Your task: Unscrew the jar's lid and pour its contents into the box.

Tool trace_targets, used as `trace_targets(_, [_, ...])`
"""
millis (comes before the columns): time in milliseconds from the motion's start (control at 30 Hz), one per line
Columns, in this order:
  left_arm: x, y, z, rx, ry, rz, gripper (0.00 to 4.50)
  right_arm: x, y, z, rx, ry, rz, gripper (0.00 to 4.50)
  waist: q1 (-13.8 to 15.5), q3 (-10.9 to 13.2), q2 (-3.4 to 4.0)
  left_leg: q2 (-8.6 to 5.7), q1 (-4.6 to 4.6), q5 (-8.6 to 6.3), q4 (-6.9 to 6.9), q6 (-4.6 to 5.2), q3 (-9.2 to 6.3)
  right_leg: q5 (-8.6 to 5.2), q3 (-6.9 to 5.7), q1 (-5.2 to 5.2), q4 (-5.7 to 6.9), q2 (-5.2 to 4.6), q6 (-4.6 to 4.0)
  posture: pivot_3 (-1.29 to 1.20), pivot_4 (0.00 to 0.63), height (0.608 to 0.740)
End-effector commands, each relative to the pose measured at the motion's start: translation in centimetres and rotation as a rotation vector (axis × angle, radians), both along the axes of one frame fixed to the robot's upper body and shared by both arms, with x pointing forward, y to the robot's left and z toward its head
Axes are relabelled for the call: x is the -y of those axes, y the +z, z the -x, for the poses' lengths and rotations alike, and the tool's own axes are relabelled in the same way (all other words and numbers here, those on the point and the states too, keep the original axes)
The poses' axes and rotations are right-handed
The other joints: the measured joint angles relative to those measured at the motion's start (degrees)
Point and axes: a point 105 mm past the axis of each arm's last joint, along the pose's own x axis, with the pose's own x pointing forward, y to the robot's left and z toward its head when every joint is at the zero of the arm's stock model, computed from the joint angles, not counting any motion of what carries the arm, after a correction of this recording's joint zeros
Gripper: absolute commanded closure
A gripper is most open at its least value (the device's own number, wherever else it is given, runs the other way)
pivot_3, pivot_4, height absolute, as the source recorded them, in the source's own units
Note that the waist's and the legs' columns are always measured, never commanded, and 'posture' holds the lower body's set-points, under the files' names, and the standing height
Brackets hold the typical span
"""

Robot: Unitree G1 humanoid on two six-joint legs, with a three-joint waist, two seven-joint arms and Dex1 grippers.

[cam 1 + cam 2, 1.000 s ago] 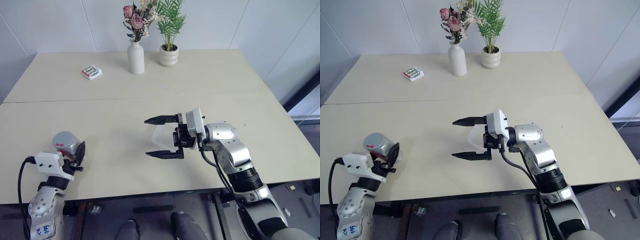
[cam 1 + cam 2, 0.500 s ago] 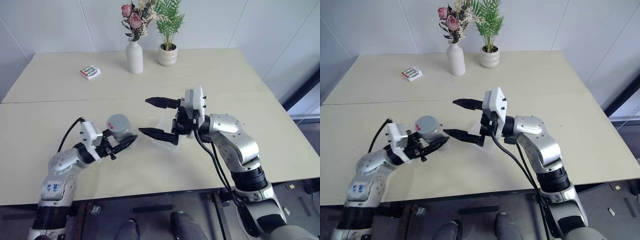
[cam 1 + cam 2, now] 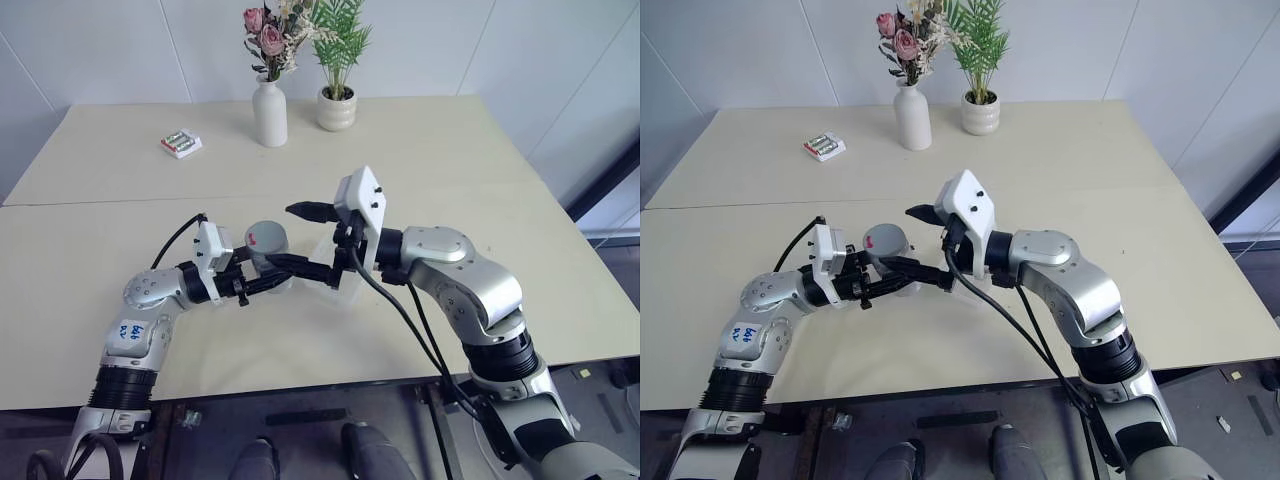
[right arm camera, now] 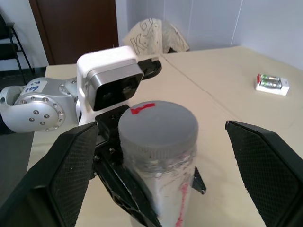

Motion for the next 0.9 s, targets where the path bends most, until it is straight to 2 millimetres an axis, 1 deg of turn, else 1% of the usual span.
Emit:
trace_targets(33, [0.3,0.7,0.1,0.025,-0.017,0.001,2.37,-0.6,0.9,0.5,0.047,-0.012,-0.003,0.00,-0.01,0.00,0.00,0.00,0.00,0.00,0.00,0.00,0.00,0.00,0.00,0.00,0.00,0.00,0.00,0.00,0.150,0.740])
trace_targets(300, [0.7,0.7,0.0,0.023,-0.013,0.006,2.37,-1.4,1.0,-0.1,0.044,-0.065,-0.021,0.00,0.00,0.00,0.00,0.00,0.00,0.00,0.02,0.01,0.00,0.00,0.00,0.00,0.04,0.00,0.00,0.00,0.150,0.740])
trace_targets(600, [1.0,0.7,-0.1,0.024,-0.008,0.013,2.37,-1.6,1.2,-0.3,0.041,-0.080,-0.037,0.00,-0.02,0.00,0.00,0.00,0.00,0.00,0.02,0.01,0.00,0.00,0.00,-0.01,0.04,0.00,0.00,0.00,0.150,0.740])
trace_targets(700, [1.1,0.8,-0.1,0.026,-0.008,0.016,2.37,-1.6,1.0,-0.3,0.034,-0.077,-0.040,0.57,-0.01,0.00,0.00,0.00,0.00,0.00,0.02,0.01,-0.01,0.00,0.00,-0.01,0.04,0.00,0.00,0.00,0.150,0.740])
trace_targets(767, [1.1,0.9,-0.1,0.028,-0.008,0.017,2.37,-1.6,1.1,-0.3,0.033,-0.077,-0.042,1.29,-0.01,0.00,0.00,0.00,0.00,0.00,0.02,0.01,-0.01,0.00,0.00,-0.01,0.04,0.00,0.00,0.00,0.150,0.740])
trace_targets(833, [1.1,0.9,-0.1,0.028,-0.008,0.016,2.37,-1.6,1.1,-0.2,0.033,-0.074,-0.041,1.91,-0.01,0.00,0.00,0.00,0.00,0.00,0.02,0.01,-0.01,0.00,0.00,-0.01,0.04,0.00,0.00,0.00,0.150,0.740])
trace_targets(900, [1.0,1.0,-0.1,0.029,-0.009,0.017,2.37,-1.6,1.1,-0.2,0.032,-0.072,-0.044,1.94,-0.01,0.00,0.00,0.00,0.00,0.00,0.02,0.01,-0.01,0.00,0.00,-0.01,0.04,0.00,0.00,0.00,0.150,0.740])
